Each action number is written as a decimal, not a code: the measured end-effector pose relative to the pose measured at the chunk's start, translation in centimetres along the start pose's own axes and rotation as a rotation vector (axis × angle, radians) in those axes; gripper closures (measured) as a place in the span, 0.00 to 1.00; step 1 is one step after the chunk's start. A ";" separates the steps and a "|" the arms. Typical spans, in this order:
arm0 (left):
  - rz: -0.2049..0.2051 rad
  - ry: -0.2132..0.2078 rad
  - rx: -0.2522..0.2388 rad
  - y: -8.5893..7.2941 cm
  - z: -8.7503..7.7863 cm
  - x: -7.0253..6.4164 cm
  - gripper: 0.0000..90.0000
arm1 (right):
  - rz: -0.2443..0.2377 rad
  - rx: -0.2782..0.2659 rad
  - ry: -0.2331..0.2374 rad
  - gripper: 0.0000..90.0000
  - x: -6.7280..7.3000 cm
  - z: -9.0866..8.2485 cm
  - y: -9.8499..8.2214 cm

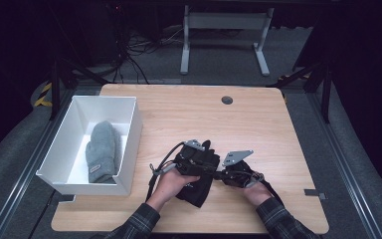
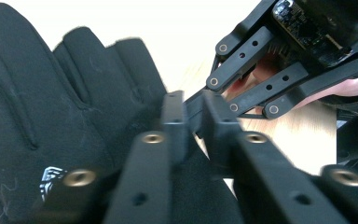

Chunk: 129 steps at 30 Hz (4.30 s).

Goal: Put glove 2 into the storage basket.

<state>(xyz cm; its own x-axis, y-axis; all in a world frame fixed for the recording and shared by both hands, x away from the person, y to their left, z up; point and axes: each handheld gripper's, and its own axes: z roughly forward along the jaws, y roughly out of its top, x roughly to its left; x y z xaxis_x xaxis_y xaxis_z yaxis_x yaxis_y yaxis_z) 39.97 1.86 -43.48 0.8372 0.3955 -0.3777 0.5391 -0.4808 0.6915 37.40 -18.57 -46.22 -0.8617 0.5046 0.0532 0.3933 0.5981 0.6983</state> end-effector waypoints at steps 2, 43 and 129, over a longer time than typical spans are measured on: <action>0.006 0.003 -0.001 0.0 -0.2 -0.1 0.88 | -0.005 -0.003 -0.008 1.00 -0.2 -0.6 -0.2; 0.095 0.181 0.192 -5.0 -3.0 -1.0 1.00 | 0.103 -0.055 -0.226 0.20 -5.5 -3.5 -4.2; 0.163 0.243 0.189 2.1 -7.1 -1.6 0.77 | 0.118 -0.052 -0.236 0.19 -5.6 -3.7 -4.5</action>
<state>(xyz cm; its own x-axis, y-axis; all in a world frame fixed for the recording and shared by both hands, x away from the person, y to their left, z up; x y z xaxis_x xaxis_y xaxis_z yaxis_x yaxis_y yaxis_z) 39.16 5.79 -37.05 0.8796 0.4656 -0.0981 0.4266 -0.6805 0.5957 39.28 -26.39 -46.98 -0.7101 0.7036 -0.0270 0.4643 0.4967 0.7333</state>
